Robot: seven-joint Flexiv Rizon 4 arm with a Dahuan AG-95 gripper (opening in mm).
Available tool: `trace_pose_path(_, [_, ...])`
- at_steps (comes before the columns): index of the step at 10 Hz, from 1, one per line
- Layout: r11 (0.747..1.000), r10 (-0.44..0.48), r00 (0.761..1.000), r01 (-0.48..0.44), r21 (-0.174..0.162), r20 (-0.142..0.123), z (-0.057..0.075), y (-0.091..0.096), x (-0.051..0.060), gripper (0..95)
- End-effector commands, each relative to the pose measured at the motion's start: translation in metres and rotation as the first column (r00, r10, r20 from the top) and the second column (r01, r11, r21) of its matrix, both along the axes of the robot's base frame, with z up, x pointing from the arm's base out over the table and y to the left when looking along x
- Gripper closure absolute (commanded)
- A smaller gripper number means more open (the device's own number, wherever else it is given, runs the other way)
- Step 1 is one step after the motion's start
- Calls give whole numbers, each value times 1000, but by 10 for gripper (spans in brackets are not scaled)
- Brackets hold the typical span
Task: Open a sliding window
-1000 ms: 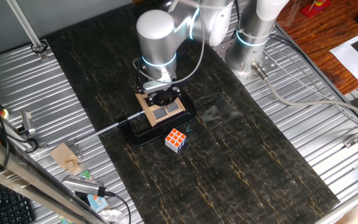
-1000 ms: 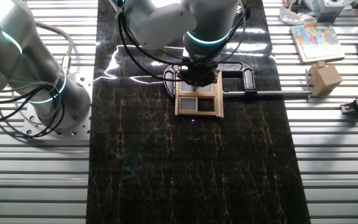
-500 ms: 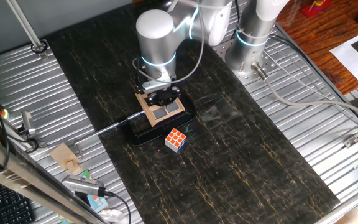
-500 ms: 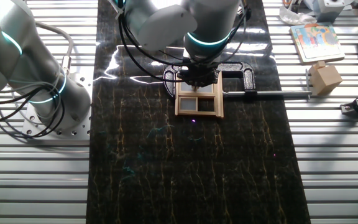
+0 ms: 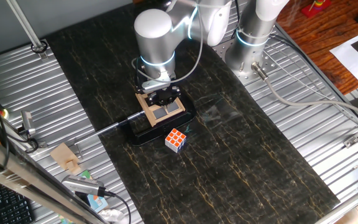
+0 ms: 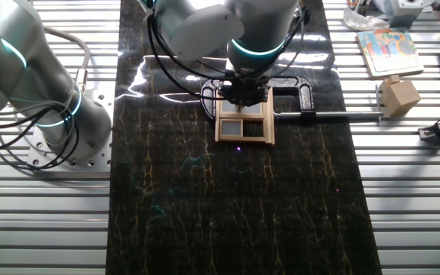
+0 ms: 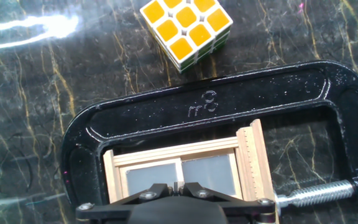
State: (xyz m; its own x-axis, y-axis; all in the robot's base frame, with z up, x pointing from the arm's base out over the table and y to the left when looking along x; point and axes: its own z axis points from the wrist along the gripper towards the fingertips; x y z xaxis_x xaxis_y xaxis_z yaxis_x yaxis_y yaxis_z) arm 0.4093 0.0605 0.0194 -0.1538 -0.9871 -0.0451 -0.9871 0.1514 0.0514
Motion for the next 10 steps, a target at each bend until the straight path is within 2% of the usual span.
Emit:
trace_pose_path(1, [1000, 0, 1000, 0, 4, -5, 0, 1, 0, 950])
trace_pose_path(10, [1000, -10, 1000, 10, 14, -4, -4, 0, -2, 950])
